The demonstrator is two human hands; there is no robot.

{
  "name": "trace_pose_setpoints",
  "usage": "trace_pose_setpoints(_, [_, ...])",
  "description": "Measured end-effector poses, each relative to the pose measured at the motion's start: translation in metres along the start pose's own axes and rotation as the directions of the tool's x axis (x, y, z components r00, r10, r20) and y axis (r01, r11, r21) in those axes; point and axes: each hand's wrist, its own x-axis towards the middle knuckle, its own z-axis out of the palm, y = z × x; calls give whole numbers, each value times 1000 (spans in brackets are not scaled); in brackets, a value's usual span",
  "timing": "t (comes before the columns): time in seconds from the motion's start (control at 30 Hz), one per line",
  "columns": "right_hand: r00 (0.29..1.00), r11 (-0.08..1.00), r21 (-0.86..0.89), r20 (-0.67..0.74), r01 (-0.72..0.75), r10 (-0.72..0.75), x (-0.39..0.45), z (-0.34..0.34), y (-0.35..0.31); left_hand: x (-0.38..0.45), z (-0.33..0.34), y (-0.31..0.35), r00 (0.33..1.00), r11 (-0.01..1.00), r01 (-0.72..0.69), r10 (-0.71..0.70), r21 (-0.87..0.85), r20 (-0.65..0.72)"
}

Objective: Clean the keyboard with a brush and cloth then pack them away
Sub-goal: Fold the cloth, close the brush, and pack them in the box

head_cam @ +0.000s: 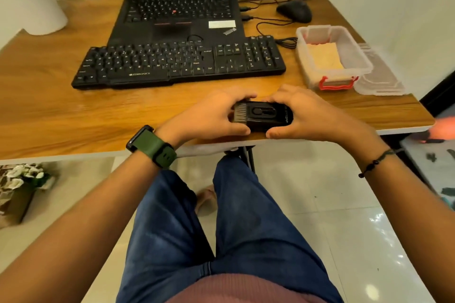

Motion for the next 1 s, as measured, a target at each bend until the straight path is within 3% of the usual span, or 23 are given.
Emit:
trace_pose_setpoints(0.1, [995,988,150,-90,-25,39,14,0,-8,-3,-13,-10,996,921,71,-88,-383,-25])
trace_pose_setpoints(0.17, [983,950,308,-155,-45,97,28,1,-17,-3,-18,-19,985,756,15,-126,-655,-122])
trace_pose_setpoints(0.23, [967,859,505,-165,-88,196,42,4,-29,2,-20,-26,952,636,-22,-223,-771,-211])
trace_pose_setpoints(0.43, [922,468,882,-144,-44,358,85,29,-65,2,-17,-39,821,587,-5,-459,-809,-338])
trace_pose_setpoints(0.67, [944,222,975,-91,20,317,101,47,-81,-11,-8,-55,739,581,-62,-519,-812,-428])
trace_pose_setpoints(1.0, [914,256,965,-153,55,377,101,53,-87,-19,0,-55,751,643,-70,-469,-762,-465])
